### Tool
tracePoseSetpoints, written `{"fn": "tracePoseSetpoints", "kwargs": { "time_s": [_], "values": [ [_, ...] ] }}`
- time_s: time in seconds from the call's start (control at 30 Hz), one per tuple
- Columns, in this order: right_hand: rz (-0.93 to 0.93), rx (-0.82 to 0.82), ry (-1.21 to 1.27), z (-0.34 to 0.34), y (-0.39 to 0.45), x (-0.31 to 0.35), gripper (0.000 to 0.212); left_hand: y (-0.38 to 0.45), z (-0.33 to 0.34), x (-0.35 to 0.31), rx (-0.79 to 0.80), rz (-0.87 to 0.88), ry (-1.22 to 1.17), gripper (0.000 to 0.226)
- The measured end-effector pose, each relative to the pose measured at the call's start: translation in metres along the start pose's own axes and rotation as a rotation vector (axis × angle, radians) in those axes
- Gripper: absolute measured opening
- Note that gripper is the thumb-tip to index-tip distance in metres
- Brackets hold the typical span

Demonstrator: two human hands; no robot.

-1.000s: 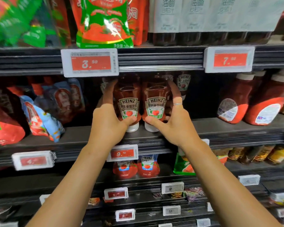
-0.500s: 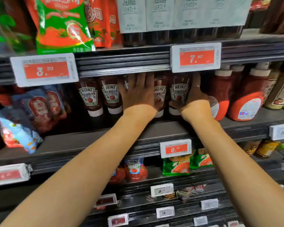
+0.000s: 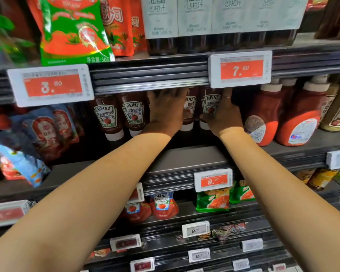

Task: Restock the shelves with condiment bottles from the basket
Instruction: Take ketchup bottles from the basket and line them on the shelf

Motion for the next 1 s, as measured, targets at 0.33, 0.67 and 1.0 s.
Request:
{"fn": "tracePoseSetpoints", "kwargs": {
  "time_s": [0.33, 0.67, 1.0],
  "values": [
    [0.062, 0.062, 0.165, 0.007, -0.001, -0.014, 0.106, -0.01, -0.003, 0.008, -0.069, 0.055, -0.072, 0.075],
    [0.032, 0.014, 0.188, 0.01, -0.01, -0.004, 0.112, -0.069, -0.03, 0.122, -0.138, -0.662, -0.298, 0.099],
    [0.089, 0.088, 0.057, 0.012, -0.012, -0.003, 0.081, -0.078, 0.001, 0.132, 0.152, -0.937, -0.778, 0.116]
  ]
}}
Point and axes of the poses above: each hand's wrist, its own y-axis towards the middle knuckle, its own z-axis out of the palm, x = y × z, the point moved 1 cm from there along y, towards the middle knuckle, and after that the axes turned 3 degrees about -z, right-handed, at the moved point
